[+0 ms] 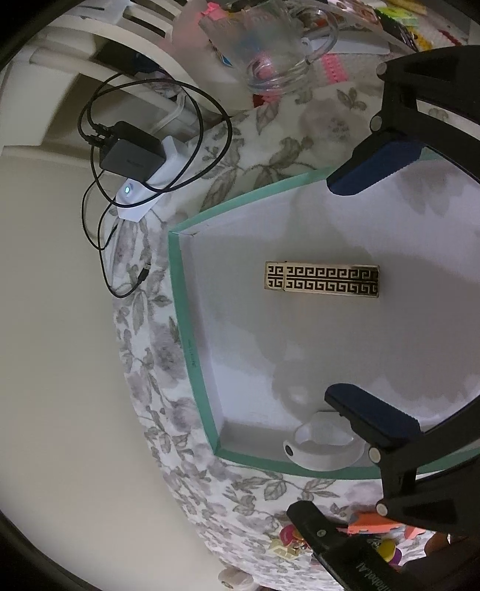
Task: Organize rigid objects
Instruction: 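Lower and release the gold bar and white band into the tray with both tools, then move both tools back toward the remaining objects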
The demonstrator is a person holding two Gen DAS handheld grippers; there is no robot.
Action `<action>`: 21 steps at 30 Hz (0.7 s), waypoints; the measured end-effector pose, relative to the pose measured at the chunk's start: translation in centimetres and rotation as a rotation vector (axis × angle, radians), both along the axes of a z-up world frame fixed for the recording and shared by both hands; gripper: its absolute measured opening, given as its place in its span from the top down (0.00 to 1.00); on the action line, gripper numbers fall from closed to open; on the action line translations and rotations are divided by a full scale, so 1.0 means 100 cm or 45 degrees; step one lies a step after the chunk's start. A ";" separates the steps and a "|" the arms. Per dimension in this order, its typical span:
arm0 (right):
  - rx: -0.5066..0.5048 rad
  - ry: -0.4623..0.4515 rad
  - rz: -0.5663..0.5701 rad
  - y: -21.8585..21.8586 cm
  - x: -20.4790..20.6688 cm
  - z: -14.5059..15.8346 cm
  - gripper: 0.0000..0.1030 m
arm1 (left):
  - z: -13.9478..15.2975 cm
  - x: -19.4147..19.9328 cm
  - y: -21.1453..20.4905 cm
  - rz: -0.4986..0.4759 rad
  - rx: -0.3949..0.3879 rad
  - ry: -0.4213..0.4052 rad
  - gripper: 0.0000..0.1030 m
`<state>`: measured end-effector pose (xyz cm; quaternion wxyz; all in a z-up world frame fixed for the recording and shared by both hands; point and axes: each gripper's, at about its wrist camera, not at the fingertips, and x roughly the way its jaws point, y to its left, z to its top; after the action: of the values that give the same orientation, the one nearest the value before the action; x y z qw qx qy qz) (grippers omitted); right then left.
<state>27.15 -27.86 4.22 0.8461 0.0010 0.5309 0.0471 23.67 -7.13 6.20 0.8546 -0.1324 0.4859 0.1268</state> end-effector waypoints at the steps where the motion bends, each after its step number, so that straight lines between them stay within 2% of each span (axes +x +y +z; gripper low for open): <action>1: 0.000 0.002 0.002 0.000 0.000 0.000 0.00 | 0.000 0.000 0.001 0.003 -0.002 0.002 0.00; 7: -0.013 -0.008 0.027 0.006 -0.006 0.010 0.00 | 0.008 -0.010 0.006 0.006 -0.019 0.005 0.00; 10: -0.016 -0.043 0.047 0.011 -0.014 0.028 0.00 | 0.022 -0.025 0.011 0.005 -0.029 -0.025 0.00; 14: -0.013 -0.112 0.080 0.023 -0.032 0.060 0.00 | 0.045 -0.046 0.023 0.032 0.014 -0.041 0.00; 21: 0.010 -0.169 0.155 0.050 -0.070 0.094 0.00 | 0.088 -0.103 0.058 0.092 0.035 -0.177 0.00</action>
<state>20.12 -22.86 13.59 0.8749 -0.0311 0.4726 0.1006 13.38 -1.30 14.95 0.8830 -0.1464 0.4184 0.1547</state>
